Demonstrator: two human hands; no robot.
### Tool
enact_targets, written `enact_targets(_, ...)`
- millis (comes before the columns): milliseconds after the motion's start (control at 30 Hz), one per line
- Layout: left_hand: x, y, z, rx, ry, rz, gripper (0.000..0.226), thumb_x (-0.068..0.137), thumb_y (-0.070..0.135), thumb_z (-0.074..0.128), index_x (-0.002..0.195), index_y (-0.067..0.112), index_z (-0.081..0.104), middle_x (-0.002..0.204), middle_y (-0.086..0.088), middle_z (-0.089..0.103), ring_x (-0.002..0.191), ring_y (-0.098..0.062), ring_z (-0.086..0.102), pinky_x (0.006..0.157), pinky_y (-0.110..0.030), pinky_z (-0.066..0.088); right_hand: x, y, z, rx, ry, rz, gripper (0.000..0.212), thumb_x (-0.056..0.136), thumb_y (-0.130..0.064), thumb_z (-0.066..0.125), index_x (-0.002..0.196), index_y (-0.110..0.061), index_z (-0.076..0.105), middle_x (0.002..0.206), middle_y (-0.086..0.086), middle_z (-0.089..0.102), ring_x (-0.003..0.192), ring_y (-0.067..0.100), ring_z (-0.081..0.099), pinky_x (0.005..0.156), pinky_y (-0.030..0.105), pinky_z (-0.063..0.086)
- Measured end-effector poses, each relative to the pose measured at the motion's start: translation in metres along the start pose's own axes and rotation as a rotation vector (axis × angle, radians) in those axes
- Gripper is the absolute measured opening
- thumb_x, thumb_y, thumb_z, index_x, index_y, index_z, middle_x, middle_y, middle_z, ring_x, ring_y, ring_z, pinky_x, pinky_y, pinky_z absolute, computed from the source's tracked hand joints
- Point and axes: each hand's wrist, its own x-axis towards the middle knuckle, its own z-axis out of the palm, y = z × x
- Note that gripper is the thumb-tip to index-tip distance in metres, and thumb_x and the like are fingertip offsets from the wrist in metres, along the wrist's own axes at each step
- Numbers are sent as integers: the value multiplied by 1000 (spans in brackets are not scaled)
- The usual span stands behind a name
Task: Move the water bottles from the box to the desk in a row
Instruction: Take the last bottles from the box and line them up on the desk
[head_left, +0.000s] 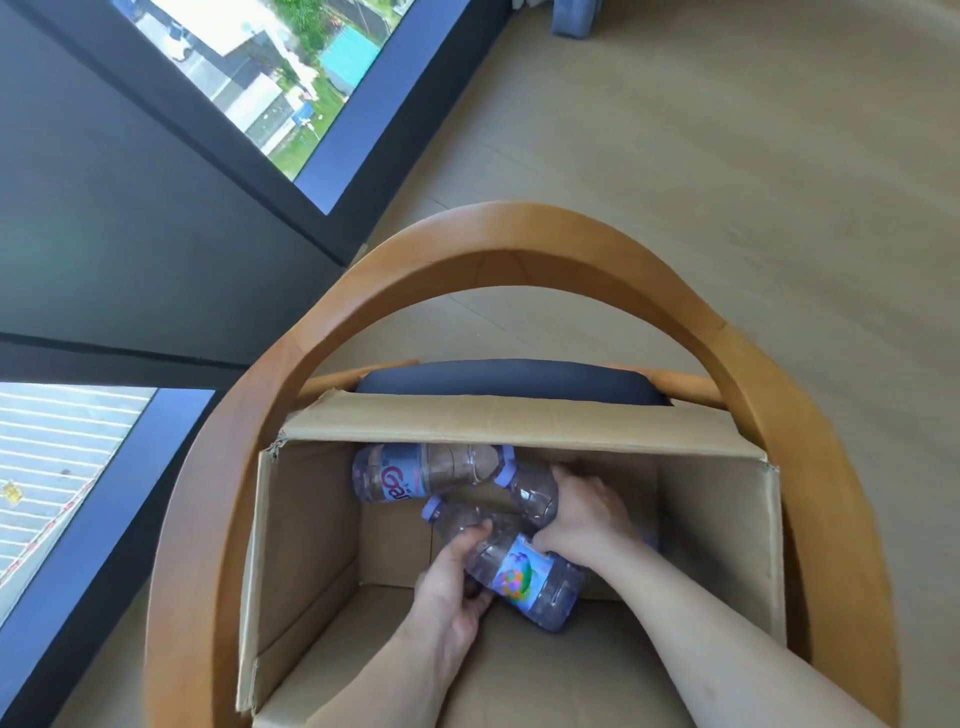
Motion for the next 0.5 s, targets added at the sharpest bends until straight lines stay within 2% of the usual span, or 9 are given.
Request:
enact_targets(100,-12,7,-2,8,-34,16,40,78,17,76,114,2,70,109,-21,75,101,-38,70,95,-54,57,-15,0,-1,163,-4,42,61,52,-38,82,106,-30,54,107,-5,68,108,22,66,70,23,41)
enact_targets(167,-24,9,-1,8,-67,31,34,82,20,70,110,1,71,106,-20,76,95,-37,72,97,-54,55,-27,-2,-3,233,1,50,58,50,-39,81,99,-31,53,97,-10,63,102,19,67,63,22,40)
enact_targets(233,-36,11,1,-15,-135,35,29,79,22,66,99,2,73,98,-20,75,80,-35,73,87,-49,57,-38,-7,-8,258,1,23,57,47,-40,80,97,-32,52,93,-13,61,94,15,66,62,20,42)
enact_targets(300,-49,14,2,-33,-177,35,28,68,23,67,86,2,73,87,-21,73,68,-34,70,76,-42,58,-51,-15,-13,268,1,-15,57,48,-40,80,97,-33,52,98,-12,64,94,14,65,70,23,50)
enact_targets(400,-74,26,-1,18,-229,23,33,58,29,72,76,2,77,80,-20,70,61,-33,68,66,-38,59,-72,-26,-24,309,42,-64,57,46,-43,82,95,-33,54,102,-11,66,97,15,66,80,29,55)
enact_targets(433,-84,33,-3,52,-249,19,37,58,32,75,78,1,79,81,-20,70,62,-34,69,66,-39,60,-80,-29,-28,341,60,-73,59,46,-43,83,97,-32,56,102,-11,66,97,14,66,82,30,57)
enact_targets(500,-103,47,-6,131,-268,32,49,64,37,79,96,-1,76,86,-20,72,66,-36,71,69,-42,60,-97,-38,-39,412,104,-83,64,48,-41,86,105,-31,59,106,-11,67,98,11,66,86,33,58)
